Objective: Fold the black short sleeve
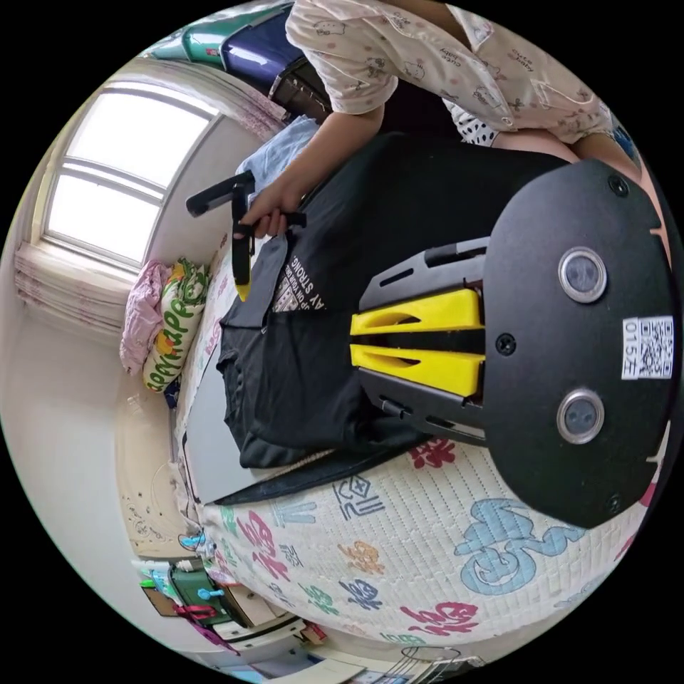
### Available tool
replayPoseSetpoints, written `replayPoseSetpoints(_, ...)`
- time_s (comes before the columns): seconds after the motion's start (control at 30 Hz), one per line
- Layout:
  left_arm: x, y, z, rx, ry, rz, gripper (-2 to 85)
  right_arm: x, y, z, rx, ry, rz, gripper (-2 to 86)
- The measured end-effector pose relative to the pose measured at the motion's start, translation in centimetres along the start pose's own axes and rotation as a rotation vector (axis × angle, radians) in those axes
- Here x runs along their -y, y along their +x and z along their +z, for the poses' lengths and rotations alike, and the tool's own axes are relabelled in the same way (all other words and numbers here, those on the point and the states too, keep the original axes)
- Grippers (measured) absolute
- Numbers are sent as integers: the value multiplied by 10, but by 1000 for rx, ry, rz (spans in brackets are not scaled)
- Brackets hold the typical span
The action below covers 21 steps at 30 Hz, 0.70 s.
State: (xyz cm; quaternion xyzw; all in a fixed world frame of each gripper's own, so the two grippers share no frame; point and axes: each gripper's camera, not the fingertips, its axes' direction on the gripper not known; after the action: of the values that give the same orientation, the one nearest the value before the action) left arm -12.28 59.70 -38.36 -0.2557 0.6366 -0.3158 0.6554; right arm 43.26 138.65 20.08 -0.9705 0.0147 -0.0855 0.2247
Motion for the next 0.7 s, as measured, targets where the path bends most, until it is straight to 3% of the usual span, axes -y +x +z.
replayPoseSetpoints(0.23,29,-76,-23,32,121,-161,62,60,61,10,-149,20,5,77)
replayPoseSetpoints(0.37,100,-138,13,-31,54,-200,73,105,92,46,-252,57,50,79)
replayPoseSetpoints(0.6,200,-184,69,168,-9,-188,114,170,89,127,-354,29,-23,85)
replayPoseSetpoints(0.7,227,-185,97,221,-55,-173,116,196,100,164,-376,-50,58,97)
